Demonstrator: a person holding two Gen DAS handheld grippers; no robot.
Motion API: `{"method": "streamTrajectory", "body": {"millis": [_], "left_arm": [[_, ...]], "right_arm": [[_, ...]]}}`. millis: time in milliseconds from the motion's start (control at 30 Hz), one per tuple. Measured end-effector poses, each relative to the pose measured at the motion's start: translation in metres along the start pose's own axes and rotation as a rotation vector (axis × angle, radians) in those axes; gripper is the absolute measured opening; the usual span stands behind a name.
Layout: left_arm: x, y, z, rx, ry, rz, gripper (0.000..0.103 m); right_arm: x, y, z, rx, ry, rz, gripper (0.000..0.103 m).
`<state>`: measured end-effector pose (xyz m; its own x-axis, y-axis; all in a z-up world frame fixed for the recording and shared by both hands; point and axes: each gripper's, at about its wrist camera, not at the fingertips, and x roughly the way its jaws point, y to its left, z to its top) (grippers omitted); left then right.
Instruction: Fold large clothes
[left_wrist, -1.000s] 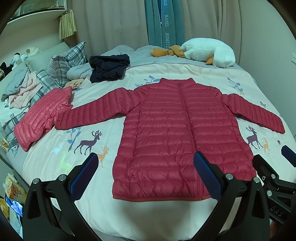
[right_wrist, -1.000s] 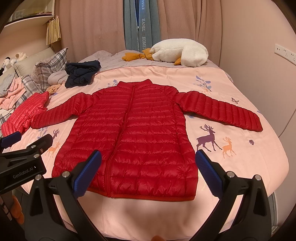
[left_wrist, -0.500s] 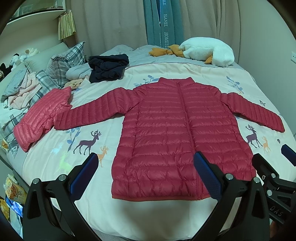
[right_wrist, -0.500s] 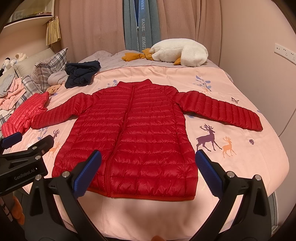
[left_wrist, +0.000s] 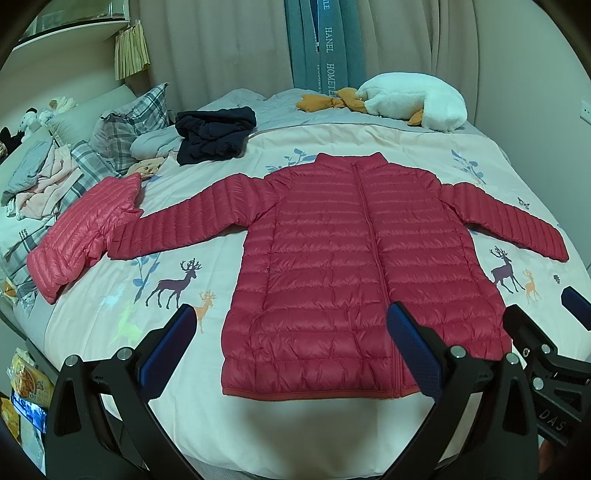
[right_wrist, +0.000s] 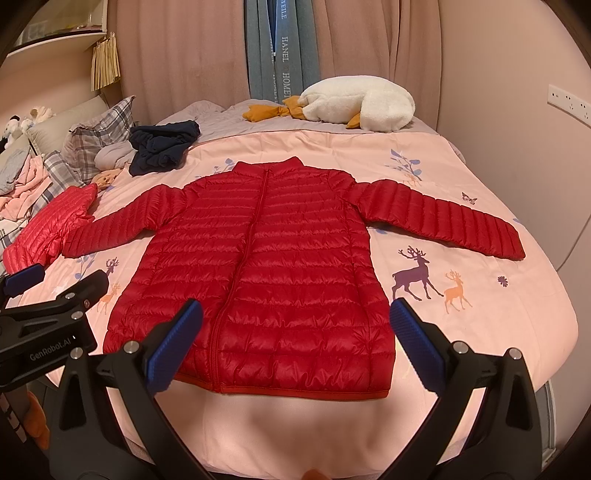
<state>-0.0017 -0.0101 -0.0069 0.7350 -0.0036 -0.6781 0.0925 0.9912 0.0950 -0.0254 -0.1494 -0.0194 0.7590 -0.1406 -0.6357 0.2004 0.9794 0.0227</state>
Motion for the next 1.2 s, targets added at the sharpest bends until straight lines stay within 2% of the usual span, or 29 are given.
{"method": "streamTrajectory", "body": {"millis": [233, 300, 400, 467, 500, 600, 667, 700, 800, 867, 1000, 1133, 1200], "left_arm": [[0.006, -0.001, -0.002, 0.002, 0.009, -0.003, 0.102], [0.014, 0.004, -0.002, -0.020, 0.026, -0.033, 0.102], [0.035, 0.021, -0.002, -0.097, 0.072, -0.137, 0.102], [0.048, 0.034, -0.003, -0.161, 0.092, -0.197, 0.102], [0.056, 0.044, -0.004, -0.205, 0.100, -0.257, 0.102], [0.079, 0.075, -0.009, -0.365, 0.099, -0.415, 0.102], [0.094, 0.098, -0.012, -0.477, 0.071, -0.458, 0.102], [0.103, 0.112, -0.012, -0.528, 0.043, -0.465, 0.102], [0.125, 0.144, -0.009, -0.600, 0.021, -0.407, 0.102], [0.147, 0.173, -0.007, -0.662, 0.030, -0.361, 0.102], [0.192, 0.237, -0.007, -0.811, 0.042, -0.374, 0.102], [0.226, 0.288, -0.002, -0.877, 0.053, -0.313, 0.102], [0.245, 0.313, -0.002, -0.929, 0.064, -0.321, 0.102]], "right_arm": [[0.005, -0.001, -0.003, 0.005, 0.004, 0.008, 0.101], [0.012, -0.006, -0.005, 0.036, 0.005, 0.093, 0.101], [0.024, -0.022, -0.009, 0.147, -0.005, 0.312, 0.101], [0.029, -0.030, -0.012, 0.211, -0.030, 0.408, 0.101], [0.032, -0.034, -0.014, 0.240, -0.052, 0.457, 0.101], [0.034, -0.041, -0.013, 0.297, -0.097, 0.537, 0.101], [0.036, -0.043, -0.011, 0.320, -0.121, 0.560, 0.101], [0.036, -0.044, -0.011, 0.336, -0.140, 0.568, 0.101], [0.040, -0.049, -0.007, 0.363, -0.165, 0.591, 0.101], [0.045, -0.051, -0.004, 0.354, -0.170, 0.600, 0.101], [0.051, -0.050, 0.001, 0.311, -0.178, 0.605, 0.101], [0.060, -0.042, 0.007, 0.272, -0.154, 0.598, 0.101], [0.067, -0.036, 0.010, 0.248, -0.132, 0.591, 0.101]]}}
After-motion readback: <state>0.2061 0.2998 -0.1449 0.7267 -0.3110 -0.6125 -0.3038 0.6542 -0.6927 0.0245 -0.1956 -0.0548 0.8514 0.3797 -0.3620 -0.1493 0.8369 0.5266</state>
